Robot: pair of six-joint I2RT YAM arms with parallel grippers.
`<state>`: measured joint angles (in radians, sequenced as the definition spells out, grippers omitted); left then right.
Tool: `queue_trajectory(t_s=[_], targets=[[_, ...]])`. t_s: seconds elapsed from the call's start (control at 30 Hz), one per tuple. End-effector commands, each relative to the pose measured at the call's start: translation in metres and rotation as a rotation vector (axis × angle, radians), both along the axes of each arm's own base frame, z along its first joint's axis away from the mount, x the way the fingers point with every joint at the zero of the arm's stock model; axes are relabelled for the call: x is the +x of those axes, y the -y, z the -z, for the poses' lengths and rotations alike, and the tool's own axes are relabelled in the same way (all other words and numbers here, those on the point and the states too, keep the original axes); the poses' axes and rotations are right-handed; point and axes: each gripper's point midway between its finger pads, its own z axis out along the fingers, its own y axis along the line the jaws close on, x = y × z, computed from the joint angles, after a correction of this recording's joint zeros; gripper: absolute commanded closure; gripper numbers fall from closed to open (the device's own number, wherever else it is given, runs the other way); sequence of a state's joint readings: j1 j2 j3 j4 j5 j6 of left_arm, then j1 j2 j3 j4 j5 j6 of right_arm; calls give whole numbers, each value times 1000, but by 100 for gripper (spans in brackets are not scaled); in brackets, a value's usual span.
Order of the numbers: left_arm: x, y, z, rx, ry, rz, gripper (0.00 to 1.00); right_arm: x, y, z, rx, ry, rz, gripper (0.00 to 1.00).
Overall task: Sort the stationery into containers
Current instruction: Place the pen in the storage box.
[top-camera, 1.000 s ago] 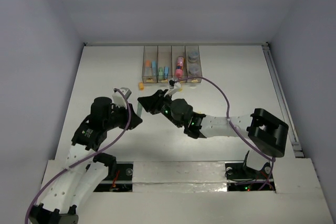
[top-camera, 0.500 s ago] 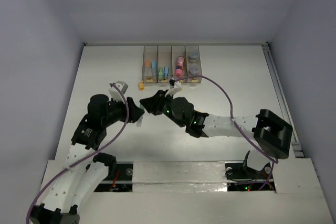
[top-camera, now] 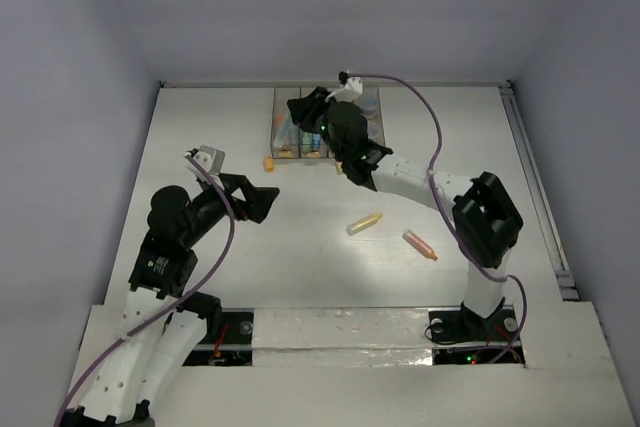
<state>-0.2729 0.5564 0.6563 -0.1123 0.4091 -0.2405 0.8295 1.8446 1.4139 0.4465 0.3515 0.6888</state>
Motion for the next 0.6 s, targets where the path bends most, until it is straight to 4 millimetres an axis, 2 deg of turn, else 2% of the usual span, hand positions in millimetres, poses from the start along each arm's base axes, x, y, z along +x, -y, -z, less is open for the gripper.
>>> queue_trajectory(t_s=[0.0, 0.03, 0.1, 0.13, 0.17, 0.2, 0.23, 0.27, 0.33, 0.37, 0.4, 0.43, 0.47, 0.53, 0.57], targets=[[2, -5, -32, -28, 96, -36, 1, 35, 4, 10, -89, 34, 34, 100], [1, -7, -33, -30, 99, -43, 1, 55, 4, 16, -123, 38, 41, 100], [1, -8, -34, -31, 104, -52, 1, 75, 1, 23, -162, 45, 42, 100], [0, -9, -35, -33, 107, -55, 1, 87, -1, 6, -178, 77, 47, 100], [0, -10, -35, -32, 108, -60, 1, 104, -3, 33, -225, 53, 55, 100], [-1, -10, -35, -30, 109, -61, 1, 110, -7, 39, -254, 52, 53, 100], [-2, -11, -37, -33, 117, -61, 1, 122, -6, 24, -278, 73, 71, 100], [-2, -11, -37, -33, 118, -63, 1, 134, -8, 53, -322, 43, 72, 100], [-3, -11, -40, -35, 128, -61, 1, 140, -16, 66, -370, 31, 41, 100], [-3, -11, -39, -34, 126, -58, 1, 144, -20, 53, -362, 56, 43, 100], [-3, -10, -40, -35, 128, -56, 1, 148, -23, 70, -385, 41, 40, 100], [-3, -10, -40, -34, 129, -55, 1, 149, -25, 74, -398, 39, 31, 96], [-3, -10, -40, -34, 129, -55, 1, 154, -21, 76, -402, 38, 35, 86], [-2, -10, -40, -33, 127, -56, 1, 154, -25, 69, -393, 53, 20, 53], [-2, -10, -40, -34, 126, -58, 1, 153, -25, 66, -389, 57, 14, 25]])
